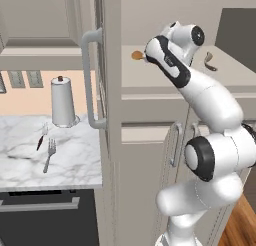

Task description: Organize the utensils by type. Pick up the wooden spoons from the counter and place them in the open cabinet. Then pick up the metallic utensils from the counter and place them in the open drawer.

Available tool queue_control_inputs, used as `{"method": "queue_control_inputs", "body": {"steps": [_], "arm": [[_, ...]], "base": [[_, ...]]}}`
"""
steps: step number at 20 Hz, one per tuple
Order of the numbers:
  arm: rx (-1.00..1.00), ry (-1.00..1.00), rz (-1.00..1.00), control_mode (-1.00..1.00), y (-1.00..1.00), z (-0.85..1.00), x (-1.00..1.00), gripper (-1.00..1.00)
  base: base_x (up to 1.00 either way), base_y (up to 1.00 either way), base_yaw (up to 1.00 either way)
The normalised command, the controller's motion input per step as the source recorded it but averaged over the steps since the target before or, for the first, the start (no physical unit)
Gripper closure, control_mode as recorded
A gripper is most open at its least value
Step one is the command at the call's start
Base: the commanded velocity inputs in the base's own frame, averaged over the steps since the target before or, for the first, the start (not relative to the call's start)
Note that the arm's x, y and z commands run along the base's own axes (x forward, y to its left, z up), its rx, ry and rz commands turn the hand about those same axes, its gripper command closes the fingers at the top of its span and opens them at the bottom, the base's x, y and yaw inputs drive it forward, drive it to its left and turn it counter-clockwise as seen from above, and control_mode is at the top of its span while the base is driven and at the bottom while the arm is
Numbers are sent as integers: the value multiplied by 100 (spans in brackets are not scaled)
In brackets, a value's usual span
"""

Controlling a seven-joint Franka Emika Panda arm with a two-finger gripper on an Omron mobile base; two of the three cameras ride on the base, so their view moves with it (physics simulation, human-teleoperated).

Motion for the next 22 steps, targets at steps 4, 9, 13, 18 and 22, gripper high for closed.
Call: {"method": "queue_control_inputs", "body": {"steps": [4, 9, 13, 18, 22], "arm": [[0, -51, 9, -100, 3, 18, -18, -100], [-2, -34, 9, -100, 0, 77, -92, -100], [-17, -6, 10, -100, 0, 71, -100, -100], [-59, 0, 2, -100, 9, 53, -100, -100], [-94, 5, 0, -100, 47, 15, -100, -100]], "base": [[0, 0, 0], [0, 0, 0], [0, 0, 0], [0, 0, 0], [0, 0, 0]]}}
